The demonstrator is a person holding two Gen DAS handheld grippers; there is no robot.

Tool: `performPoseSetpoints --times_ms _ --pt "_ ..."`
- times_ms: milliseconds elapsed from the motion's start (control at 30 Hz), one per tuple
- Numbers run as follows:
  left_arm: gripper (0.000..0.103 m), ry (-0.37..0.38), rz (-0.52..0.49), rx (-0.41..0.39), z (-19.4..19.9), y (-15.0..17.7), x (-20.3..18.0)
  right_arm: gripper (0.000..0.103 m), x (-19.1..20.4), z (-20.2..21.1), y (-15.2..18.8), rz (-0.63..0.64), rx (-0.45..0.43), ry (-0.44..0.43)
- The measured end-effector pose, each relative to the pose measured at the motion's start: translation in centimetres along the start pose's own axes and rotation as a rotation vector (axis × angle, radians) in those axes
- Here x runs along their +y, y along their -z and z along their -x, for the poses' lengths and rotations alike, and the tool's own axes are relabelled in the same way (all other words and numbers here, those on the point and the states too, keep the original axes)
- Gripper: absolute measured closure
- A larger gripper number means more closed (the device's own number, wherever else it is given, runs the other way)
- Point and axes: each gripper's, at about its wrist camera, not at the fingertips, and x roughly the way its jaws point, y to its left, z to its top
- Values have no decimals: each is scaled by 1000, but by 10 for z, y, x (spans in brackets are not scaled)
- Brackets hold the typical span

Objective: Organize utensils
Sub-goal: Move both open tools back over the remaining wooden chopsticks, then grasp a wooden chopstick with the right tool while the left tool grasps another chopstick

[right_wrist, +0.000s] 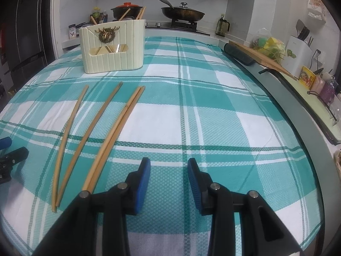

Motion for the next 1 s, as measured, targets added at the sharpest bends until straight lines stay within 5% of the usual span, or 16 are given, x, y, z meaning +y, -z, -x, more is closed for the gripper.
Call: performPoseSetpoints --times_ms 433,733,1000 --pt "12 -10 -1 -17 5 -2 -3 66 -4 -5 4 -47 0 -26" --pt "12 98 -106 -69 14 -46 -65 66 -16 -5 4 -112 -4 -86" --pt "12 -3 -157 -13 -29 -60 -95 66 -14 -5 4 -98 -4 -87"
